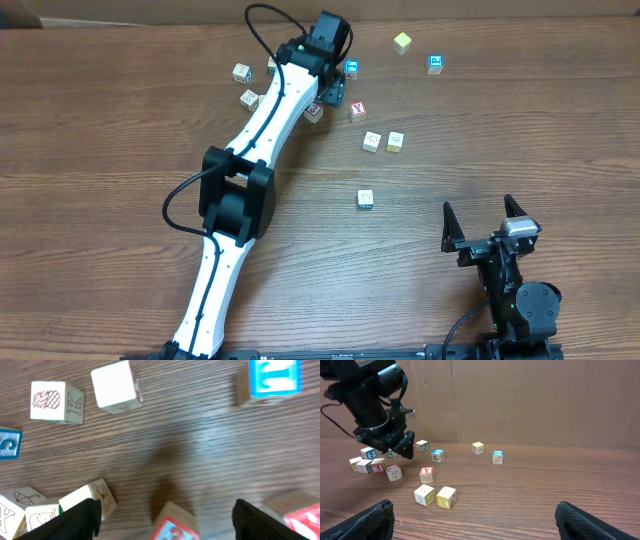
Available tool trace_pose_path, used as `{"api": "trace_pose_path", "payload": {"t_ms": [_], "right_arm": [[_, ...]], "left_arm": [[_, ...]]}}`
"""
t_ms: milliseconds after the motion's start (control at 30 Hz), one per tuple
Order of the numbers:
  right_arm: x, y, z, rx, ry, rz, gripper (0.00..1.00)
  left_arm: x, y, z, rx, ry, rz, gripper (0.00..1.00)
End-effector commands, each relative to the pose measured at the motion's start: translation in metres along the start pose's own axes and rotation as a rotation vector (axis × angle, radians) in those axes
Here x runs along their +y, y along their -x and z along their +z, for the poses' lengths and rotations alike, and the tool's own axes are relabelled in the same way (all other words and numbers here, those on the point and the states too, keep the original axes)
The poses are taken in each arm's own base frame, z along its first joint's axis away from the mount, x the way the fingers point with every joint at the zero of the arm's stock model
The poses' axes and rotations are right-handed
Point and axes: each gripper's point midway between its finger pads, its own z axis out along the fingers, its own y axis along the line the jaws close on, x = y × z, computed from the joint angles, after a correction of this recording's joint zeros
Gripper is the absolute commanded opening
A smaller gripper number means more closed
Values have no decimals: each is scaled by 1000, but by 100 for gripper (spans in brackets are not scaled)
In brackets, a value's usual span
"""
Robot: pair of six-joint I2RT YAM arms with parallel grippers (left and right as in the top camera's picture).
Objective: Form a tower
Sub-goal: 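Grasp the red-and-blue 3 block with the left gripper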
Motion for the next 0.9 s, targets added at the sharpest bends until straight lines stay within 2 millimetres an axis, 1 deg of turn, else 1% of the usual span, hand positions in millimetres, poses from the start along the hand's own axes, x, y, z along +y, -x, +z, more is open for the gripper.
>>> {"api": "trace_pose_path", "payload": {"t_ms": [0, 200, 267, 300, 367, 433, 533, 600, 700, 833, 867], "right_arm": [[1, -2, 0, -2, 6, 6, 100], [1, -2, 0, -2, 6, 6, 100], [1, -2, 0, -2, 6, 6, 100], [1, -2, 0, -2, 6, 6, 100], [1, -2, 0, -2, 6, 6, 100], [1, -2, 0, -2, 6, 6, 100], [1, -2, 0, -2, 6, 6, 100], [1, -2, 0, -2, 6, 6, 100], [1, -2, 0, -2, 6, 6, 100], [1, -2, 0, -2, 6, 6, 100], [1, -2, 0, -2, 6, 6, 100]], "left_arm": [[-8, -8, -3, 33, -28, 39, 84], [-9, -38, 14, 129, -35, 56, 83], [-9, -46, 20, 147, -30, 60, 80], [-9, -48, 21, 152, -29, 60, 76], [-6, -48, 22, 154, -27, 57, 65], [-7, -48, 22, 154, -29, 57, 59], [-17, -48, 21, 148, -50, 65, 57], [-22, -44, 21, 128, -58, 69, 54], [-26, -37, 21, 98, -66, 66, 52], [-25, -38, 21, 104, -64, 66, 42], [-24, -40, 21, 109, -63, 67, 38]]}}
